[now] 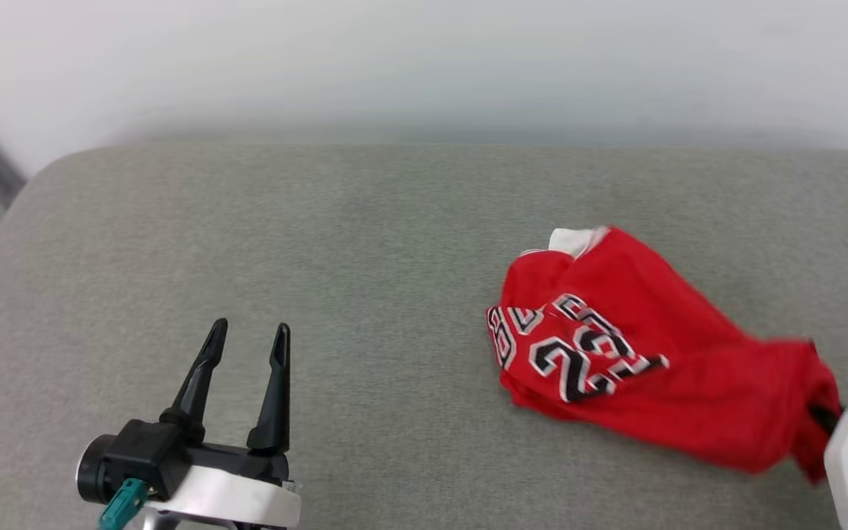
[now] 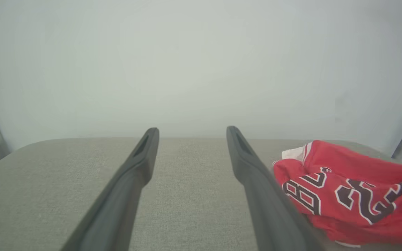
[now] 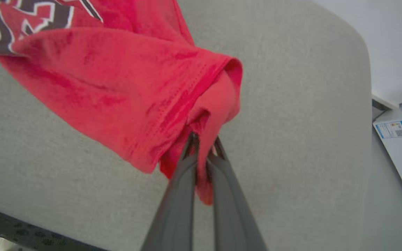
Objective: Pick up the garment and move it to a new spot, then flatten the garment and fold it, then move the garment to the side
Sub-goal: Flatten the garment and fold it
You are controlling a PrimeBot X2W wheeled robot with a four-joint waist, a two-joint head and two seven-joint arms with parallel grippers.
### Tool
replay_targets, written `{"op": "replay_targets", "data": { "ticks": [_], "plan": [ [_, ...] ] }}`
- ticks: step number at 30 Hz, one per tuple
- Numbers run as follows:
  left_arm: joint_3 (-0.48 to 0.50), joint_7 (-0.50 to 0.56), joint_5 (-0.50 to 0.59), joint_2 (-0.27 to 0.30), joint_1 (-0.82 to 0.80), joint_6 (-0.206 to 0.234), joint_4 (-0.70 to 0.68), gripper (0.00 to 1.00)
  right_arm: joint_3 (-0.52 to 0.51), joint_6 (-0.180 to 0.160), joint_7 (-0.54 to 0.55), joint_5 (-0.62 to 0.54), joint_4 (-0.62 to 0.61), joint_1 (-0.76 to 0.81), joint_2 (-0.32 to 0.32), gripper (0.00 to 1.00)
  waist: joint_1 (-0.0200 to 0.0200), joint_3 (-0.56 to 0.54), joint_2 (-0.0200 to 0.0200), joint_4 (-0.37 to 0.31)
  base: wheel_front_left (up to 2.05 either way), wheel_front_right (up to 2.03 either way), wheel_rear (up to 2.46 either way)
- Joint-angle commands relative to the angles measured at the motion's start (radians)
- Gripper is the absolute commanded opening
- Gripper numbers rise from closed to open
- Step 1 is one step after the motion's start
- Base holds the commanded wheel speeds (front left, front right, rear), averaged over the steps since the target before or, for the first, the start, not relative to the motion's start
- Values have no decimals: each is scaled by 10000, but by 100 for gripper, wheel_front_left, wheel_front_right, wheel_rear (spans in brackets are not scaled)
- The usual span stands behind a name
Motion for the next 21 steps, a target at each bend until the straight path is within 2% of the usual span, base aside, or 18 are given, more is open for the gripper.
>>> {"op": "replay_targets", "data": {
  "ticks": [1, 5, 10, 12, 17, 21],
  "plan": [
    [-53, -27, 29, 24, 8, -9, -13, 100, -209, -6, 15, -224, -54, 326, 88, 0, 1, 21, -1, -198, 0, 0, 0],
    [-241, -27, 0, 29, -232, -9, 88, 100, -421, -5, -447, -496, 611, 1347, 672, 0, 1, 177, -1, -321, 0, 0, 0],
    [-455, -27, -59, 55, -400, -9, 246, 100, -69, -5, -1365, -688, 2041, 1290, 1268, 0, 1, 279, -1, -336, 0, 0, 0],
    [-524, -27, -61, 61, -458, -10, 291, 100, 16, -6, -1802, -616, 2380, 1015, 1502, 100, 1, 275, -1, -336, 0, 0, 0],
    [-498, -27, -42, 92, -402, -10, 343, 100, 157, -6, -2706, -119, 2038, 315, 1602, 100, 1, 152, -1, -506, 0, 0, 0],
    [-454, -27, 21, 108, -399, -10, 313, 100, -31, -5, -3449, 414, 955, -180, 1708, 100, 1, 20, -1, -635, 0, 0, 0]
  ]
}}
